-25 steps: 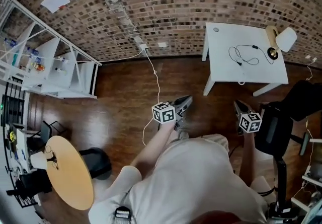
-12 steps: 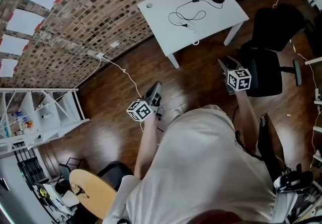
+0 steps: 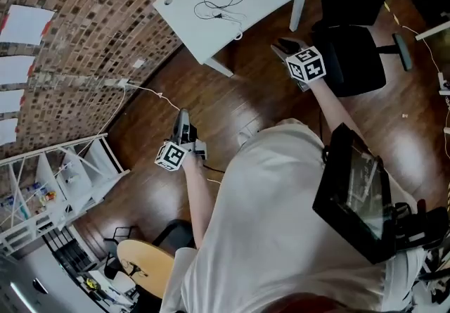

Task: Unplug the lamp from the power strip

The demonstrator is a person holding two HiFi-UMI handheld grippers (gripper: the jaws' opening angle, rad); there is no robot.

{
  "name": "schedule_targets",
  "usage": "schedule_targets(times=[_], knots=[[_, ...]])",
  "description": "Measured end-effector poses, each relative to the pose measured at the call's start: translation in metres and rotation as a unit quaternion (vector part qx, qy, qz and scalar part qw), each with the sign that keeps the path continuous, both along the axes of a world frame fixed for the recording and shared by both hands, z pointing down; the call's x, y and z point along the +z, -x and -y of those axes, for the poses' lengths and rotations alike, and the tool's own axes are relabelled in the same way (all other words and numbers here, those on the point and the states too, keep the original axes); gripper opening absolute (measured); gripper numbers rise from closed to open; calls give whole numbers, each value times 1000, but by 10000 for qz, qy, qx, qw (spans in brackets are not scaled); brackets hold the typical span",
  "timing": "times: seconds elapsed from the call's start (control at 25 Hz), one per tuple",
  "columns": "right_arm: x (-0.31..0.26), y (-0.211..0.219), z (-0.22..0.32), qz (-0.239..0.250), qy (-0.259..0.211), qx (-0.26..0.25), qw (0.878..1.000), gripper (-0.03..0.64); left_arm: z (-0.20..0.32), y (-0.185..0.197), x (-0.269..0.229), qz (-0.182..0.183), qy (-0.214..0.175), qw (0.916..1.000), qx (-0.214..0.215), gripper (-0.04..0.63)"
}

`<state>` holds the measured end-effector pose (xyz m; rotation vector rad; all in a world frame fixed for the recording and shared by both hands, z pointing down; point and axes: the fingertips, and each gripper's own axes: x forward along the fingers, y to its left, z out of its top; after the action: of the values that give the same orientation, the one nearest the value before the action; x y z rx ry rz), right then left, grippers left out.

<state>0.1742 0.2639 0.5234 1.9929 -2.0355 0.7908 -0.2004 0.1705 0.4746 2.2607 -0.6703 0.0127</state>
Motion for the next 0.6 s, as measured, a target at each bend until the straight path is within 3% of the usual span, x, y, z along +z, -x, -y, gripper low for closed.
schedule_targets(times=[0.4,0.6], knots=[[11,7,-56,-48,313,-517,9982,101,-78,-13,29,306,172,9994,-24,2],[28,5,-91,-8,495,-617,9969,101,-117,-29,61,343,519,9981,-23,2]])
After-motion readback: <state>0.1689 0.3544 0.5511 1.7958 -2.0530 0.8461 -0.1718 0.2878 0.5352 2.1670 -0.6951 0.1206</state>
